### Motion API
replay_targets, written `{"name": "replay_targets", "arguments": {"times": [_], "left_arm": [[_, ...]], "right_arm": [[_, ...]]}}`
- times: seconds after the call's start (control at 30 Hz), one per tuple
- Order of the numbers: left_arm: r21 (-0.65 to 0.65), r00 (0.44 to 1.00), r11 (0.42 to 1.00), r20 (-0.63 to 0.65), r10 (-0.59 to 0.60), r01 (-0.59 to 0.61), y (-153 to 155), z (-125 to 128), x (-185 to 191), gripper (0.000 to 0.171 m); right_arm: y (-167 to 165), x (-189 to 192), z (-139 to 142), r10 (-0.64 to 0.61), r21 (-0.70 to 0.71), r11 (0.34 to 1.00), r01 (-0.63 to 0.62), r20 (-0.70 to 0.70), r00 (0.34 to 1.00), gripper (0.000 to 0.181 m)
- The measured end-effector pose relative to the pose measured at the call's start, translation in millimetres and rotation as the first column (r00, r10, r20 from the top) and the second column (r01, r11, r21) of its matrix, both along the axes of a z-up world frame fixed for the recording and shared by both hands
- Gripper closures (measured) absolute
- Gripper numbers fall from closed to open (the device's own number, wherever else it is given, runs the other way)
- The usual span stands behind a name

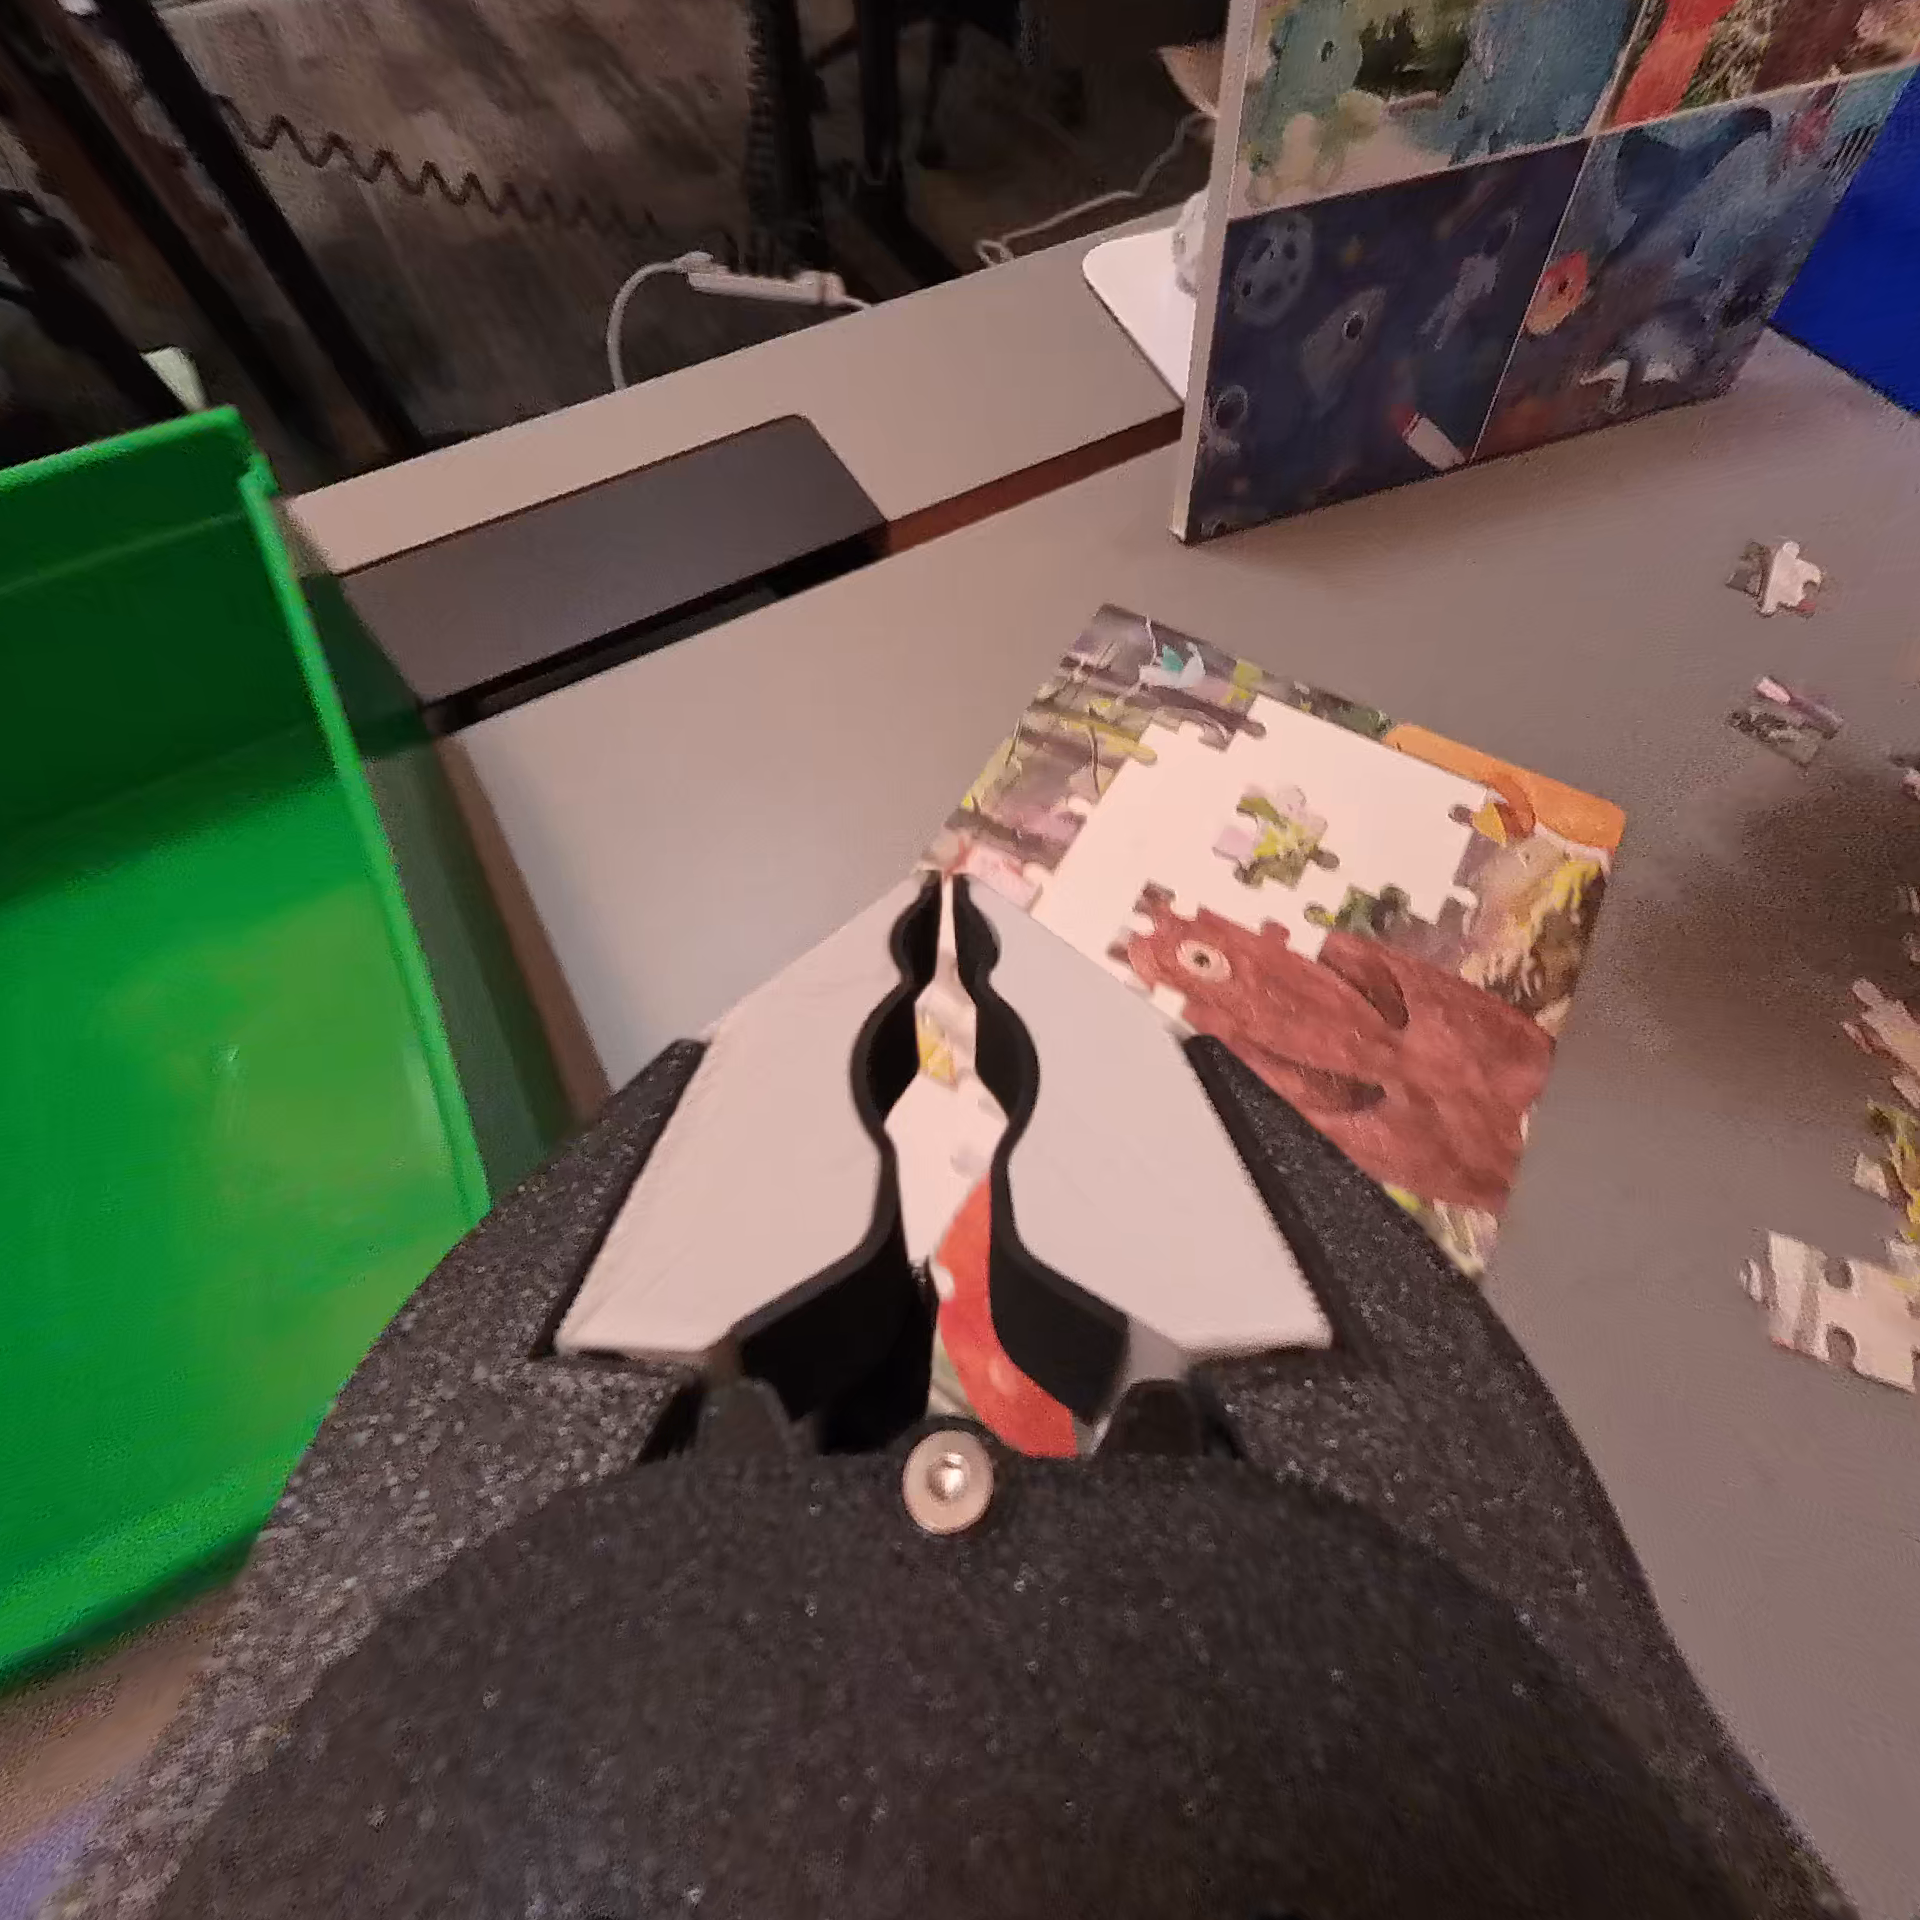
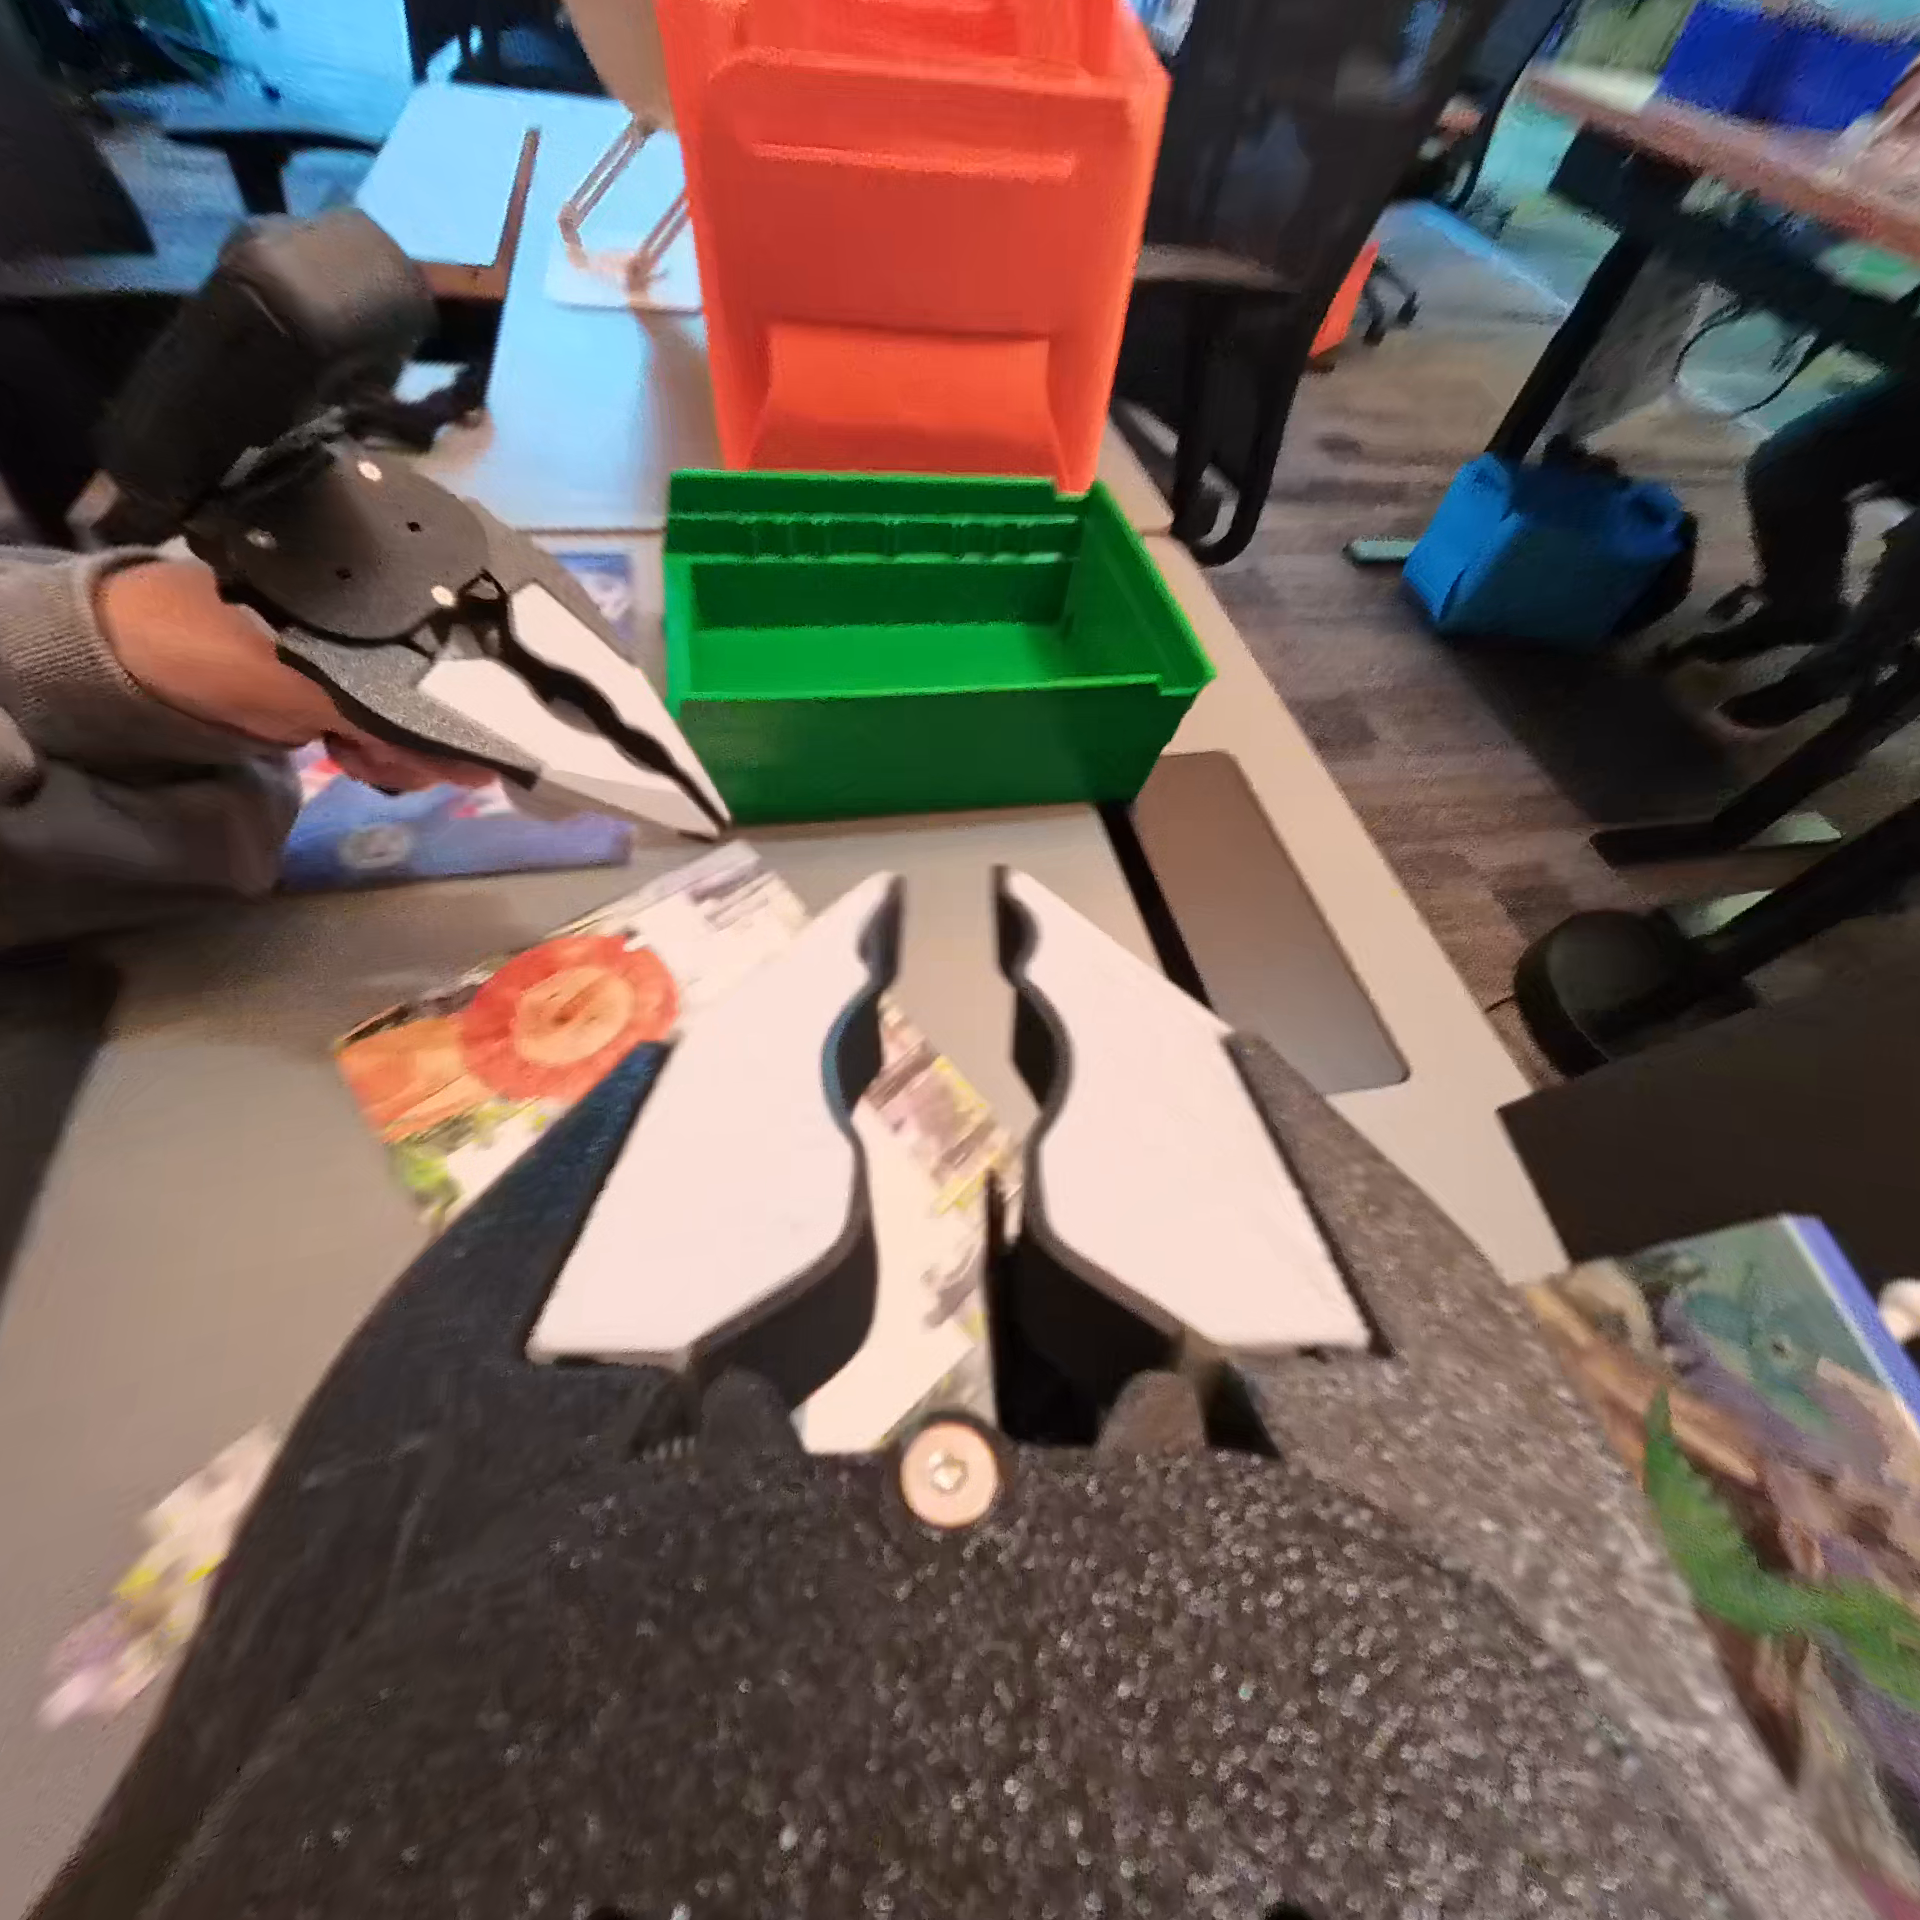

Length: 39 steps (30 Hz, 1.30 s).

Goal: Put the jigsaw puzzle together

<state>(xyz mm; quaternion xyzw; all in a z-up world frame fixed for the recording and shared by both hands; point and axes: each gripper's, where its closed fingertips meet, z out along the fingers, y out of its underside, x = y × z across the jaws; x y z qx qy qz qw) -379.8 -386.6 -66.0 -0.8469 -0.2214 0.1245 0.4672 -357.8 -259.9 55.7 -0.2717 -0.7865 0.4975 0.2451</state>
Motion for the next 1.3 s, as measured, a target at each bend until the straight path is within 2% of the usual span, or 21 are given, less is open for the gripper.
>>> {"name": "replay_targets", "arguments": {"times": [0.03, 0.07, 0.17, 0.23, 0.3, 0.33, 0.37, 0.4, 0.47, 0.57, 0.67, 0.77, 0.83, 0.97, 1.03, 1.13, 1.17, 1.3], "left_arm": [[-0.004, 1.0, 1.0, -0.014, 0.018, -0.018, -10.5, 1.0, 12.9, 0.17], [-0.005, 1.0, 1.0, -0.019, 0.021, -0.021, -19.5, -0.2, 28.3, 0.168], [-0.009, 1.0, 1.0, 0.024, 0.014, -0.013, -37.6, -12.3, 78.1, 0.161], [-0.017, 0.999, 1.0, 0.041, -0.008, 0.009, -43.1, -25.3, 110.0, 0.157], [-0.012, 1.0, 1.0, 0.029, -0.006, 0.006, -44.5, -36.5, 132.6, 0.155], [0.002, 1.0, 1.0, 0.027, -0.004, 0.004, -42.9, -40.6, 142.4, 0.155], [0.014, 0.999, 1.0, 0.032, -0.01, 0.009, -40.5, -43.5, 152.2, 0.154], [0.014, 0.998, 0.999, 0.051, -0.031, 0.031, -38.0, -45.9, 163.7, 0.155], [0.025, 0.992, 0.994, 0.066, -0.105, 0.104, -30.1, -40.4, 187.8, 0.155], [0.062, 0.986, 0.984, 0.012, -0.166, 0.165, -19.5, -27.2, 208.7, 0.155], [0.061, 0.988, 0.986, 0.003, -0.157, 0.157, -13.7, -35.0, 211.4, 0.155], [0.047, 0.989, 0.988, 0.006, -0.151, 0.15, -9.3, -45.6, 210.9, 0.155], [0.024, 0.989, 0.989, 0.003, -0.146, 0.145, -8.4, -53.1, 209.2, 0.155], [0.003, 0.99, 0.99, 0.003, -0.138, 0.138, -6.2, -63.7, 207.2, 0.155], [0.001, 0.99, 0.99, -0.012, -0.143, 0.143, -4.7, -63.4, 207.4, 0.155], [-0.017, 0.989, 0.989, -0.007, -0.147, 0.147, -3.4, -68.1, 207.6, 0.155], [-0.026, 0.989, 0.989, -0.007, -0.145, 0.145, -3.0, -69.7, 207.1, 0.155], [-0.036, 0.987, 0.987, -0.019, -0.156, 0.156, -2.1, -70.8, 209.4, 0.155]], "right_arm": [[-0.1, 14.1, 1.4, 0.016, 0.022, 1.0, -0.017, 0.044, 0.999, 0.151], [3.5, 27.8, 1.8, 0.008, 0.067, 0.998, -0.013, 0.077, 0.997, 0.152], [26.7, 66.4, 8.6, -0.112, 0.234, 0.966, 0.113, -0.019, 0.994, 0.157], [35.8, 102.7, 9.0, -0.17, 0.268, 0.945, 0.186, -0.083, 0.982, 0.153], [43.9, 140.8, -5.7, -0.246, 0.257, 0.932, 0.254, -0.063, 0.967, 0.144], [56.4, 156.2, -18.4, -0.343, 0.255, 0.904, 0.342, -0.043, 0.938, 0.129], [70.7, 174.3, -37.3, -0.426, 0.279, 0.868, 0.411, -0.01, 0.905, 0.126], [83.5, 193.7, -58.3, -0.488, 0.301, 0.835, 0.46, 0.021, 0.873, 0.128], [99.6, 237.2, -101.0, -0.555, 0.289, 0.813, 0.506, 0.121, 0.823, 0.133], [136.3, 300.3, -153.4, -0.673, 0.26, 0.739, 0.622, 0.253, 0.695, 0.139], [167.9, 356.0, -181.6, -0.772, 0.201, 0.625, 0.755, 0.302, 0.559, 0.148], [177.4, 399.2, -192.5, -0.798, 0.061, 0.549, 0.833, 0.335, 0.501, 0.148], [183.7, 420.8, -197.6, -0.819, 0.022, 0.501, 0.865, 0.334, 0.466, 0.148], [196.0, 441.5, -195.1, -0.869, 0.082, 0.46, 0.884, 0.244, 0.429, 0.149], [194.7, 435.2, -187.9, -0.863, 0.056, 0.473, 0.879, 0.228, 0.45, 0.148], [178.9, 398.8, -184.5, -0.797, 0.033, 0.549, 0.835, 0.322, 0.512, 0.136], [175.8, 383.2, -185.9, -0.781, 0.07, 0.57, 0.818, 0.355, 0.514, 0.136], [194.9, 309.8, -188.2, -0.794, 0.192, 0.593, 0.782, 0.298, 0.529, 0.149]]}}
